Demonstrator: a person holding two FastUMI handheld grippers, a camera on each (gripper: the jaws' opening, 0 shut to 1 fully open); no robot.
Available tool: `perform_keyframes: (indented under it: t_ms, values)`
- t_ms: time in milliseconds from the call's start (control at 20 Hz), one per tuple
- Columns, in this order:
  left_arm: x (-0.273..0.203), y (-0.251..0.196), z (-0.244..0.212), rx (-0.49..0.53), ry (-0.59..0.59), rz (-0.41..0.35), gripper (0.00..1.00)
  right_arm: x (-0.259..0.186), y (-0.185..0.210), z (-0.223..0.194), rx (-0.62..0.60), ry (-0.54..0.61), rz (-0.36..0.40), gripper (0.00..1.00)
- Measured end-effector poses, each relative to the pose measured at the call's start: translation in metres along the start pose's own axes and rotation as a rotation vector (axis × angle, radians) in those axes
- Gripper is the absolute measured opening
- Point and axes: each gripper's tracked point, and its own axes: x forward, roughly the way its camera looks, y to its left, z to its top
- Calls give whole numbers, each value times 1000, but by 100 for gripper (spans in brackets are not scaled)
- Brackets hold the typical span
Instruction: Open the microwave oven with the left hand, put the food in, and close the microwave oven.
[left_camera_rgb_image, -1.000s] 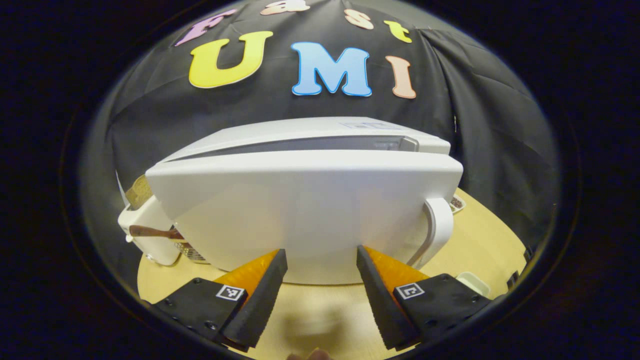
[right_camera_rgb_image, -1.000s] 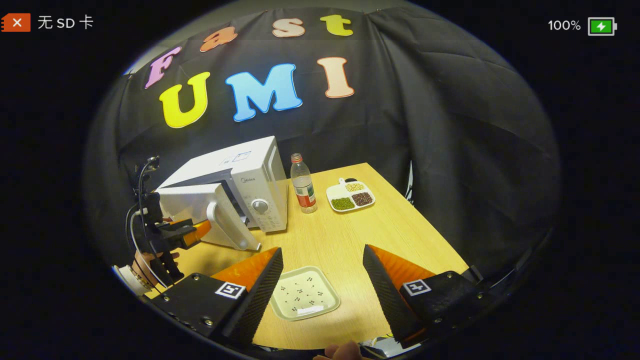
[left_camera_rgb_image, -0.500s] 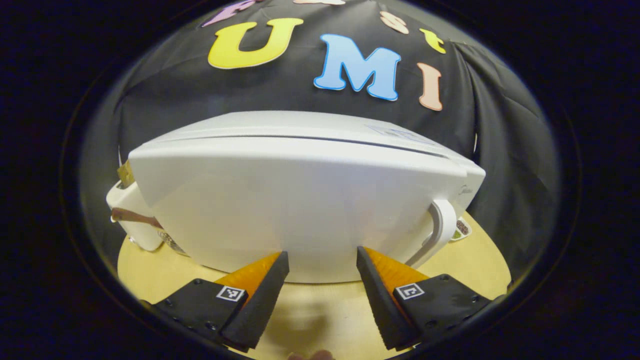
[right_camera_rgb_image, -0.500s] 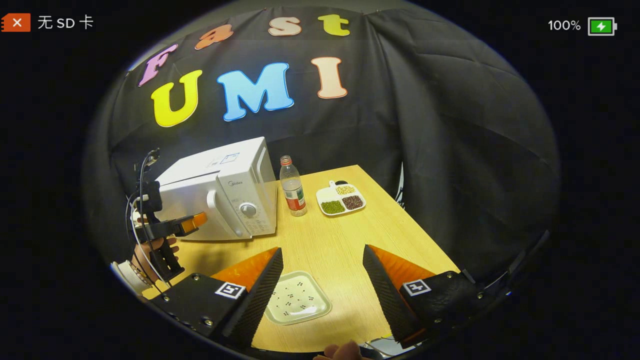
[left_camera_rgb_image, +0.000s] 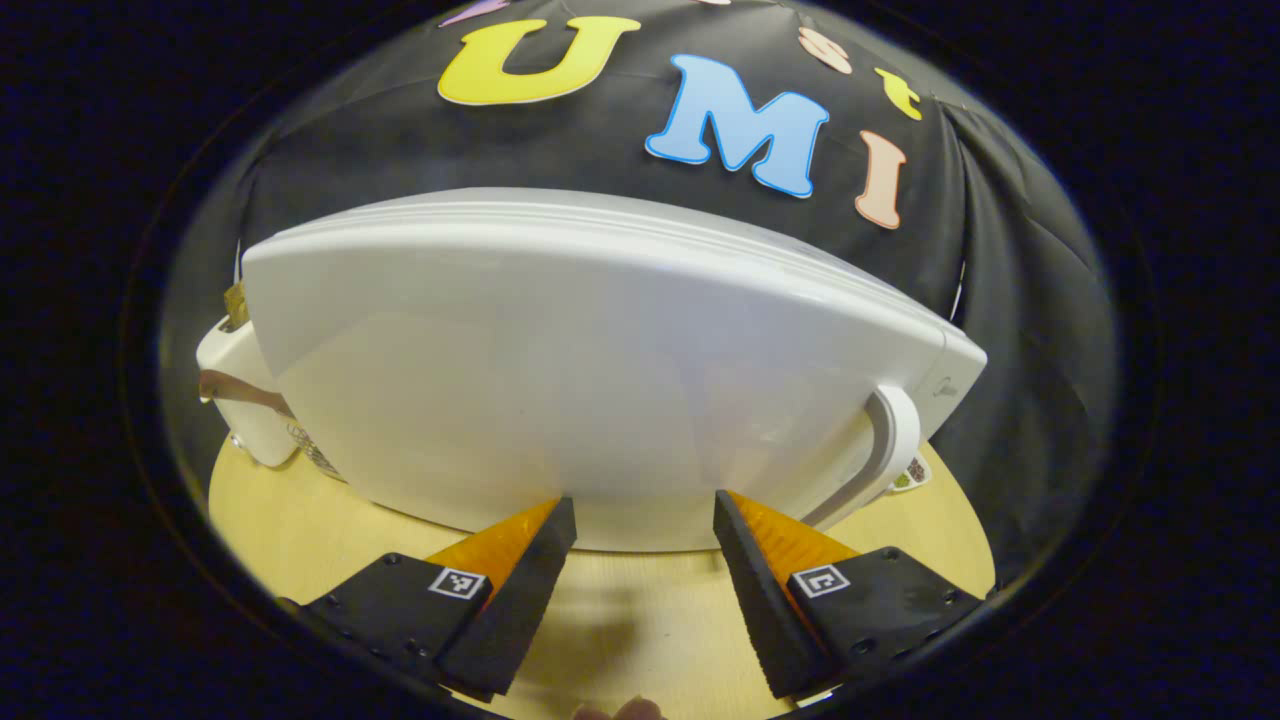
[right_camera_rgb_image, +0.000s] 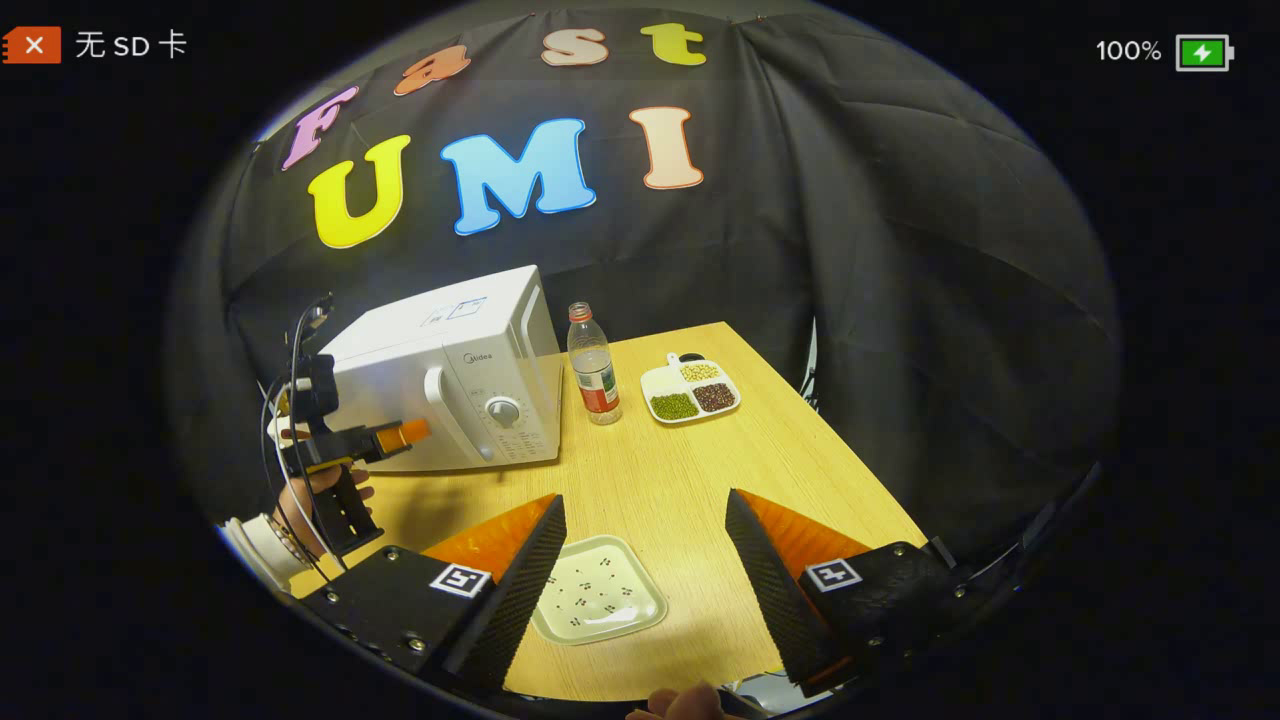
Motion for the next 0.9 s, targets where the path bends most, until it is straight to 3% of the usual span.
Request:
perform_keyframes:
  t_ms: [100, 150, 200, 300, 500, 700, 850, 900]
  values:
    - [-25, 12, -40, -8, 53, 9, 98, -1, -3, -1, 7, 0, 15, 98]
    - [-40, 19, -54, -22, 57, 21, 94, -2, -6, -2, 6, -4, 19, 98]
    - [-56, 23, -65, -40, 64, 28, 98, -1, -9, -5, 4, 1, 27, 98]
    - [-85, 29, -74, -61, 69, 53, 94, 3, -15, -7, 4, 18, 49, 98]
    - [-133, 40, -92, -84, 51, 102, 100, 6, -23, 12, -2, -15, 102, 98]
    - [-189, 29, -64, -110, -40, 166, 94, 0, -31, 33, -41, -50, 174, 98]
    - [-245, -15, -25, -143, -148, 161, 100, -16, -42, 58, -94, -113, 214, 98]
    - [-265, -28, -10, -127, -188, 166, 94, -23, -46, 68, -112, -135, 225, 98]
